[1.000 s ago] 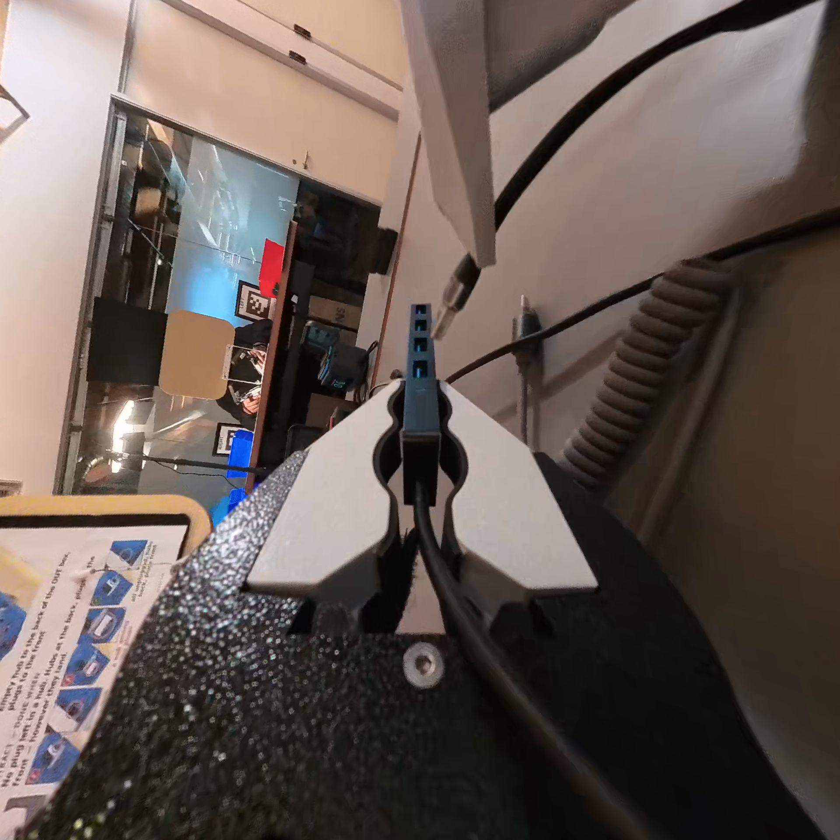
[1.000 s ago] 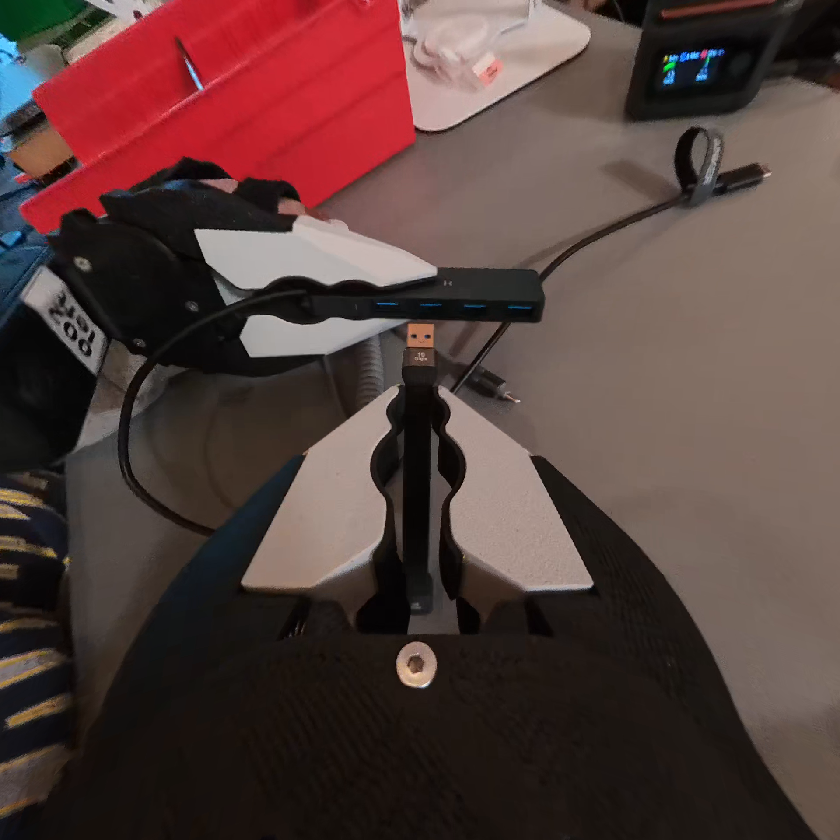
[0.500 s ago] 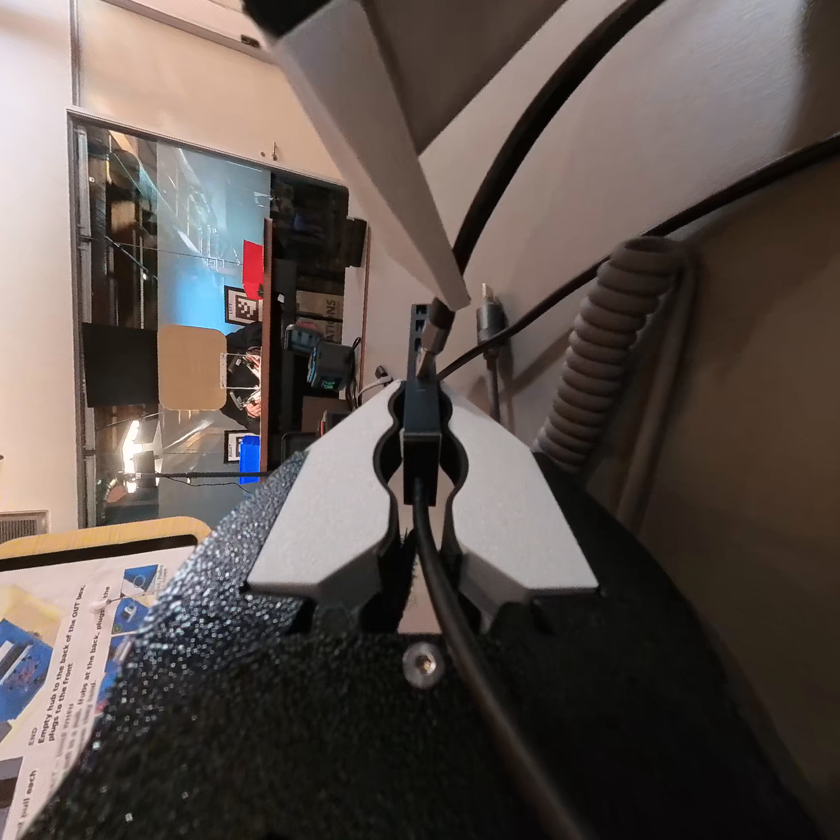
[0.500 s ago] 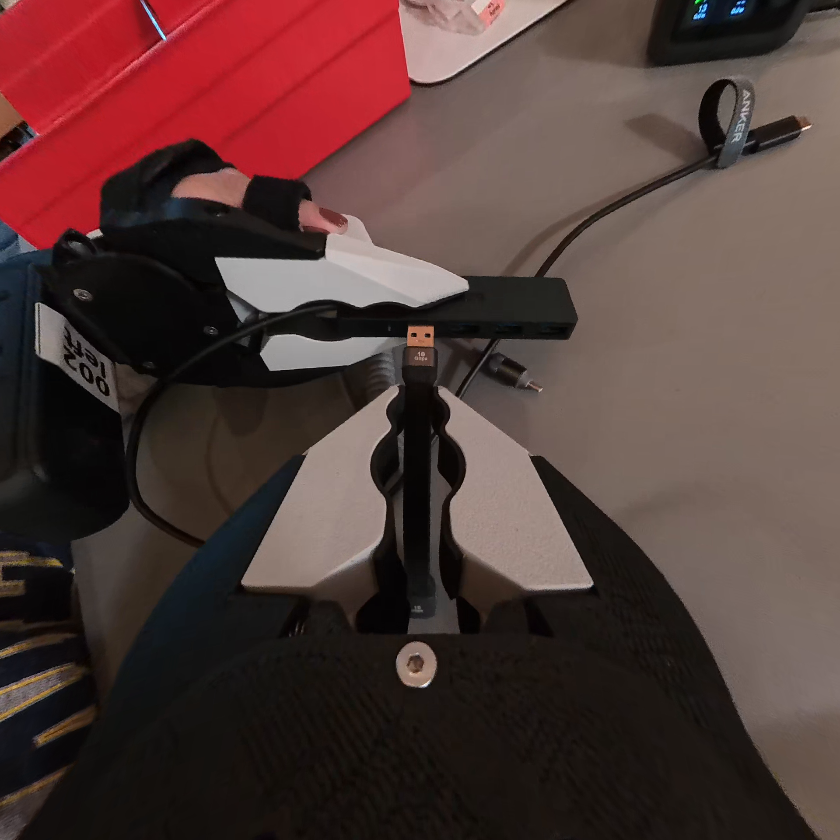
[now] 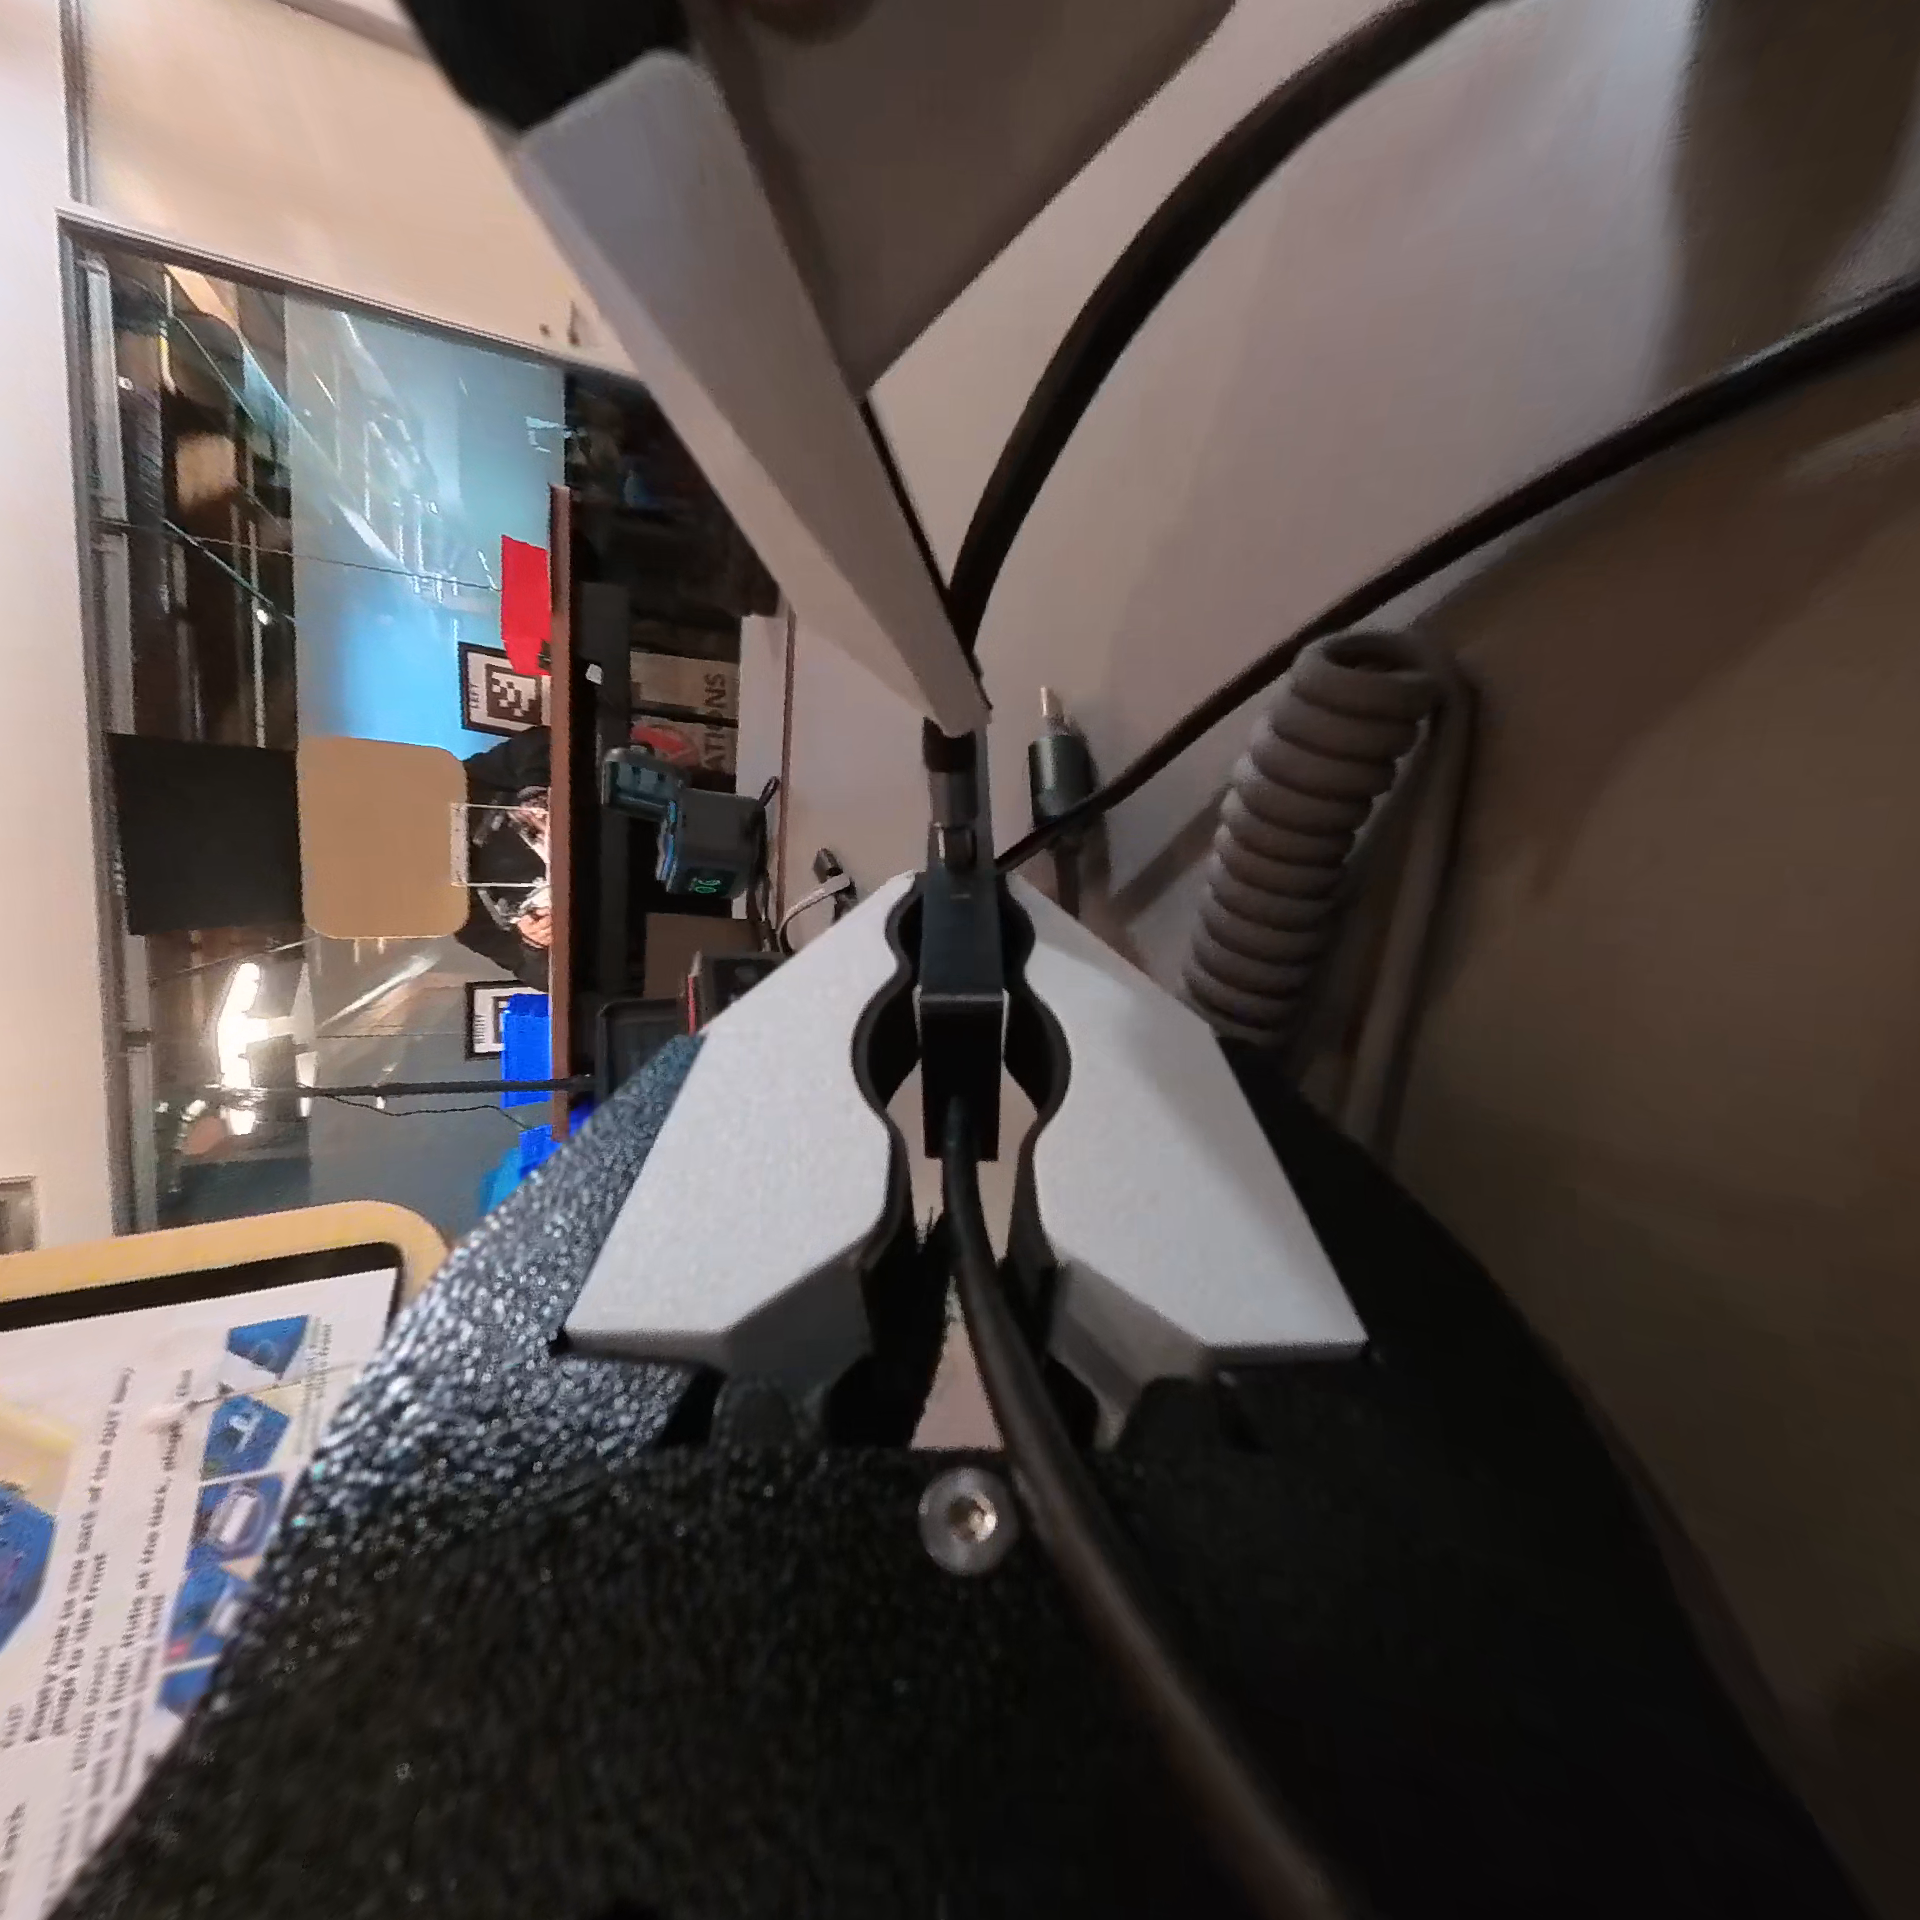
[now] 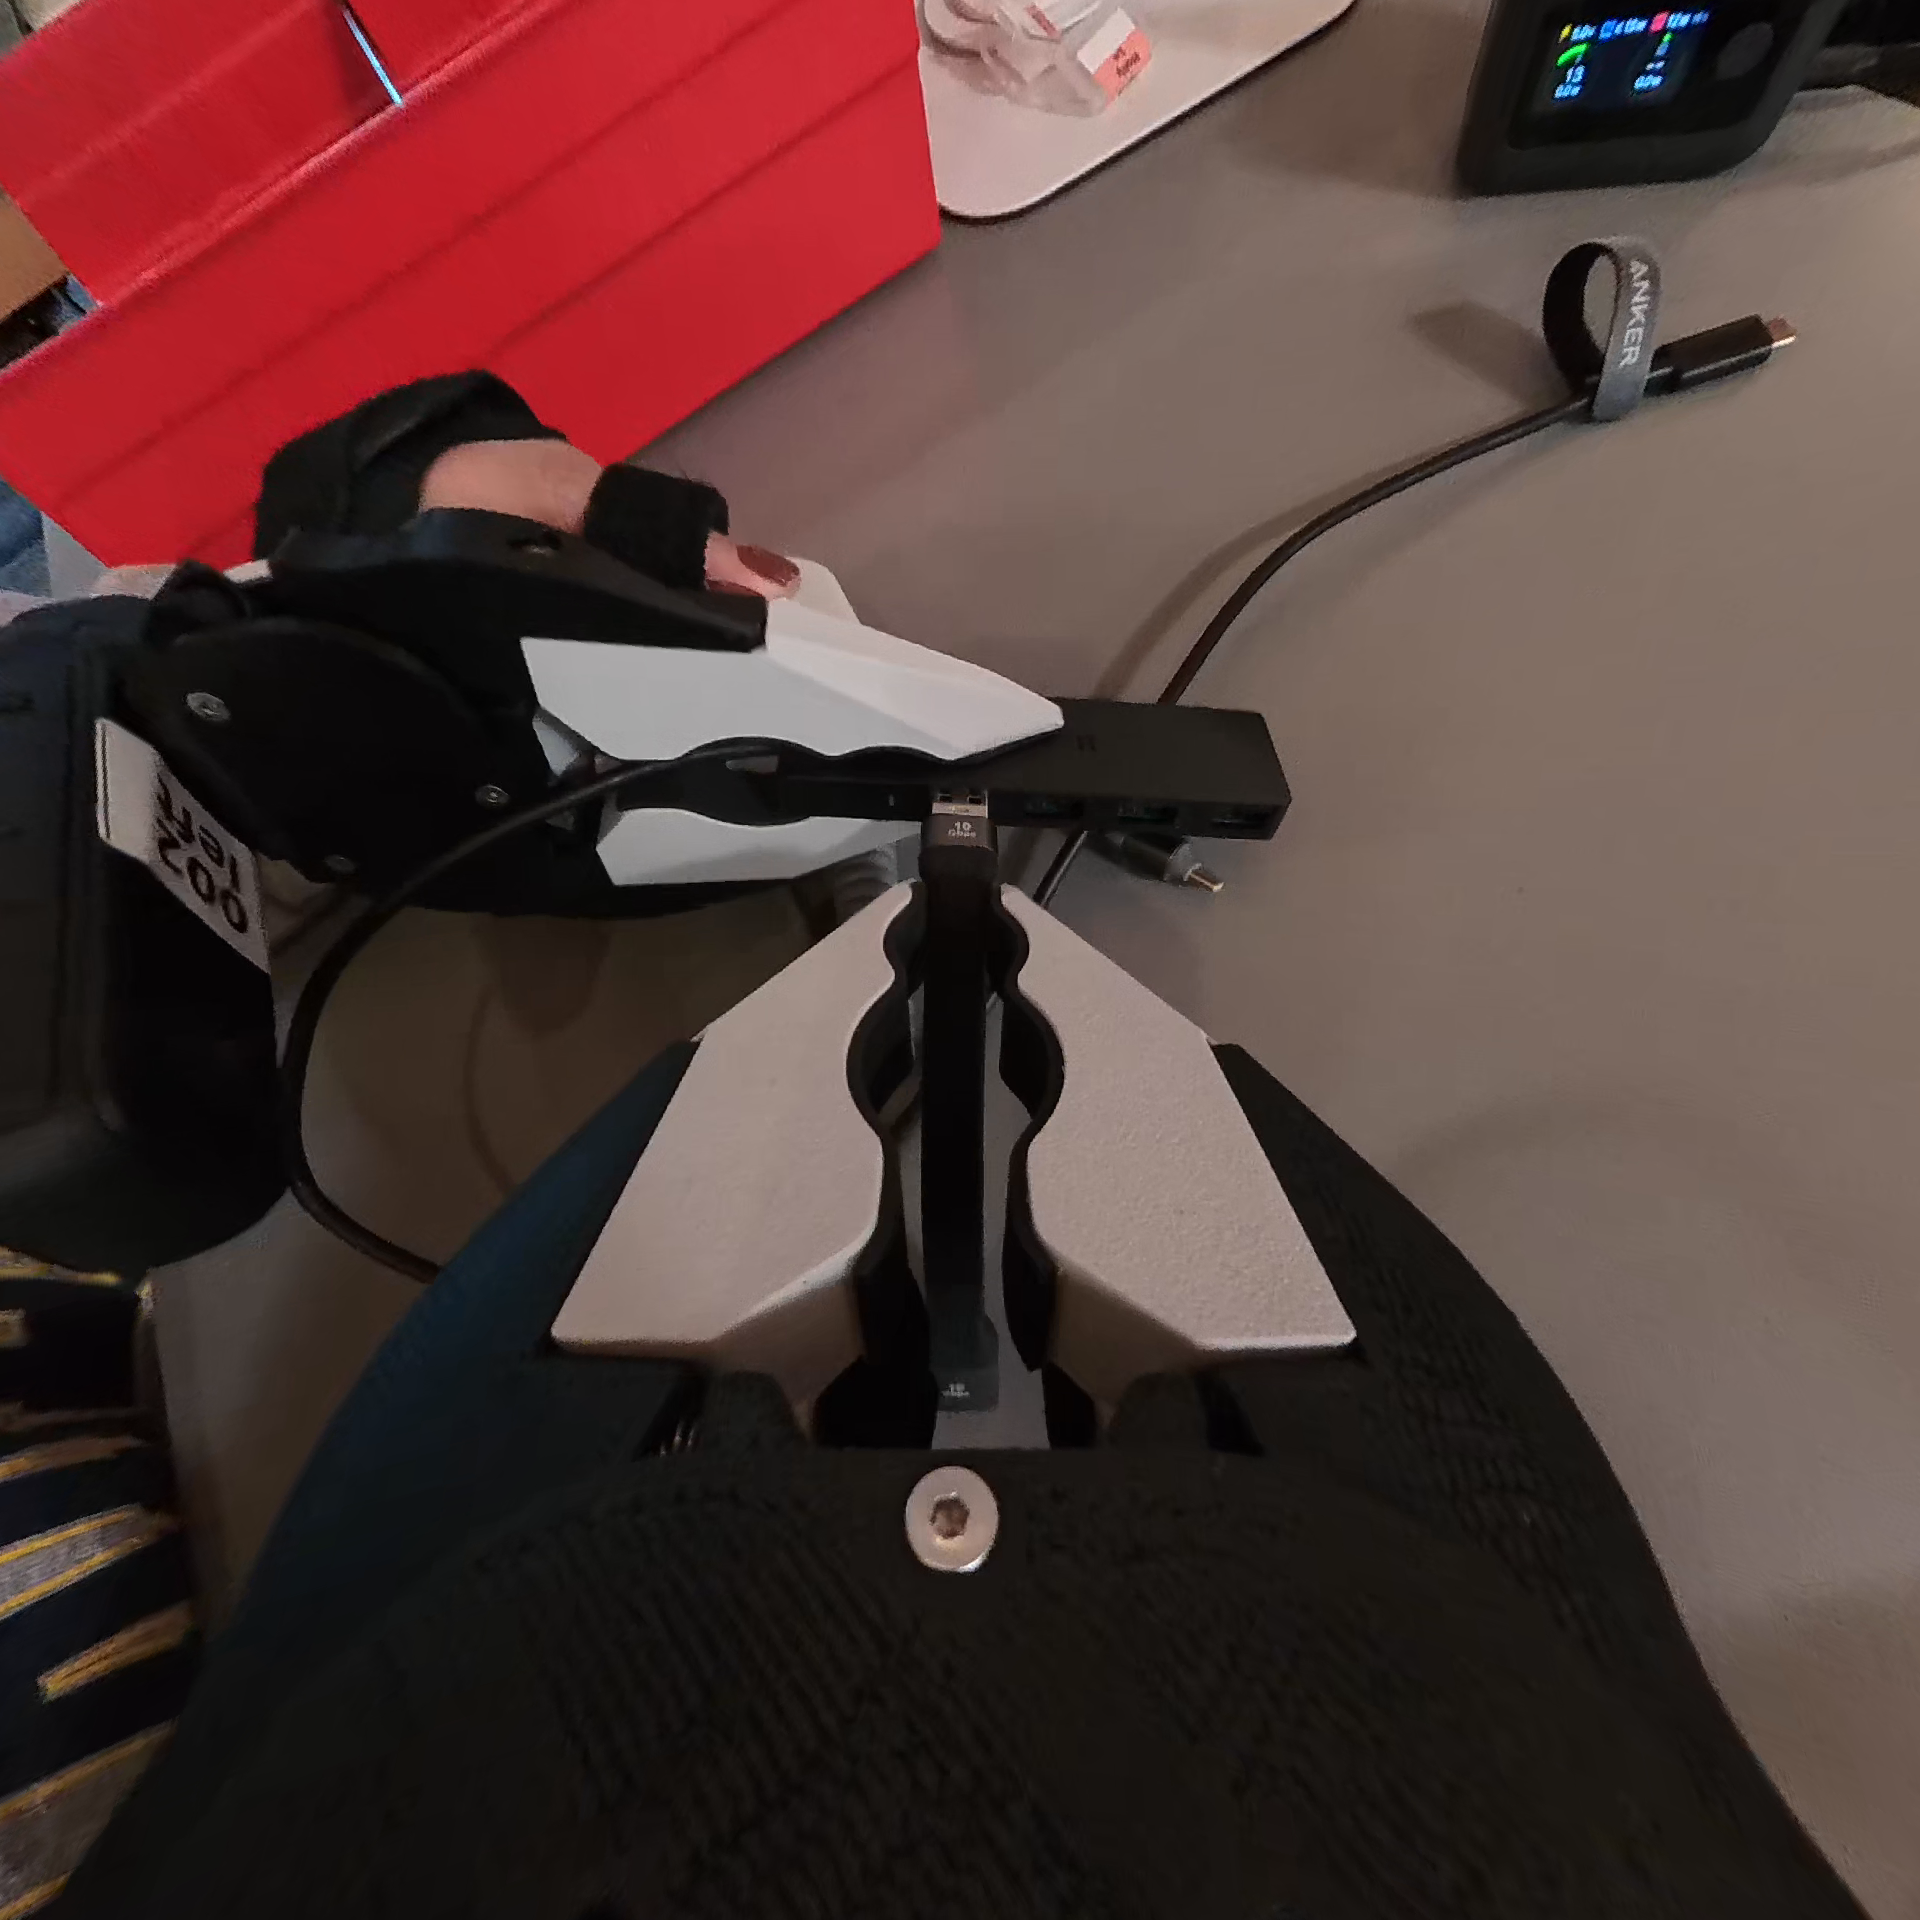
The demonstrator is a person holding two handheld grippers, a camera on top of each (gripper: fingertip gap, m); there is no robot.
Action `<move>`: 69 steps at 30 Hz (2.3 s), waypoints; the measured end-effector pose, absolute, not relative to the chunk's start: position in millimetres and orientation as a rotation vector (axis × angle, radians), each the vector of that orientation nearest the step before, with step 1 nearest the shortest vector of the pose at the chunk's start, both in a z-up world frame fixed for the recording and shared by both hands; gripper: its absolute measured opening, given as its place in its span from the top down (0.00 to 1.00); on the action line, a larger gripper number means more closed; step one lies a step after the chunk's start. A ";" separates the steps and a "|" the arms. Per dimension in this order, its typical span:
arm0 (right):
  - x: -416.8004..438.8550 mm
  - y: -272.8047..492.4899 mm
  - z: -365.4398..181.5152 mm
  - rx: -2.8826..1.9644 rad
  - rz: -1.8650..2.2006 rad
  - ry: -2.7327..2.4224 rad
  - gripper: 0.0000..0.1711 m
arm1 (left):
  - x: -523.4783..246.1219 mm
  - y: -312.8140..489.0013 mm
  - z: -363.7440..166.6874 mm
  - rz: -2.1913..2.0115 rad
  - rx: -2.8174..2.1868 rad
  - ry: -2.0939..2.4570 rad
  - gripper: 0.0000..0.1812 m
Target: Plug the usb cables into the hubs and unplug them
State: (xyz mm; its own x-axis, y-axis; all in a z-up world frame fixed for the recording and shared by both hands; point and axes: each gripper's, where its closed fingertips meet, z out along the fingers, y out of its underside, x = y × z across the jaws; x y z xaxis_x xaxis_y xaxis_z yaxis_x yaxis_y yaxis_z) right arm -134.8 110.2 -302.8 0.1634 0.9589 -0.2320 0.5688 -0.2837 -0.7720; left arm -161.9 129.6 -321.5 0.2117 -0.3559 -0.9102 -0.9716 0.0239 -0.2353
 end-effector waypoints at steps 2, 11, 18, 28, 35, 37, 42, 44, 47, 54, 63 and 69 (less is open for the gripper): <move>-136.3 109.7 -303.1 -1.922 0.981 -1.443 0.95 | -159.0 130.7 -319.5 0.763 -1.502 1.303 0.95; -149.9 116.4 -288.2 -1.790 0.980 -1.364 0.90 | -180.6 146.0 -300.8 0.783 -1.551 1.132 0.95; -137.6 126.8 -258.3 -1.532 0.842 -1.373 0.83 | -271.3 153.2 -268.9 0.531 -1.705 0.508 0.96; -172.9 75.9 -315.9 -1.509 0.807 -1.796 0.83 | -280.2 149.5 -252.5 0.355 -1.604 0.375 0.96; -215.6 40.8 -328.5 -1.455 0.833 -1.985 0.85 | -270.7 147.8 -247.4 0.411 -1.564 0.441 0.96; -224.5 36.6 -341.0 -1.484 0.817 -2.037 0.84 | -270.4 148.2 -248.6 0.409 -1.568 0.447 0.96; -232.5 42.9 -347.7 -1.524 0.718 -2.057 0.85 | -271.7 147.6 -246.7 0.414 -1.563 0.448 0.96; -230.9 38.7 -349.9 -1.511 0.697 -2.093 0.91 | -272.1 147.6 -246.3 0.413 -1.562 0.447 0.96; -228.8 34.7 -350.6 -1.487 0.687 -2.103 0.97 | -272.9 148.0 -246.6 0.409 -1.564 0.442 0.96; -195.9 39.7 -275.9 -1.255 0.913 -1.825 0.97 | -276.6 146.4 -241.7 0.408 -1.551 0.418 0.96; -110.9 62.8 -185.4 -1.013 1.068 -1.443 0.98 | -248.6 145.9 -244.1 0.506 -1.509 0.593 0.95; -93.7 82.0 -165.2 -1.009 0.902 -1.379 0.98 | -230.6 145.2 -250.3 0.554 -1.482 0.708 0.95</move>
State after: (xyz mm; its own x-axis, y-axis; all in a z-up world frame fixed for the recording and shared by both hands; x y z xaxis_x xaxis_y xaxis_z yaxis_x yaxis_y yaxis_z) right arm -93.7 82.0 -165.2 0.0156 0.9411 0.3378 0.0677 0.3360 -0.9394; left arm -230.6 145.2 -250.3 0.6873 -0.0901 -0.7208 -0.7213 0.0323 -0.6918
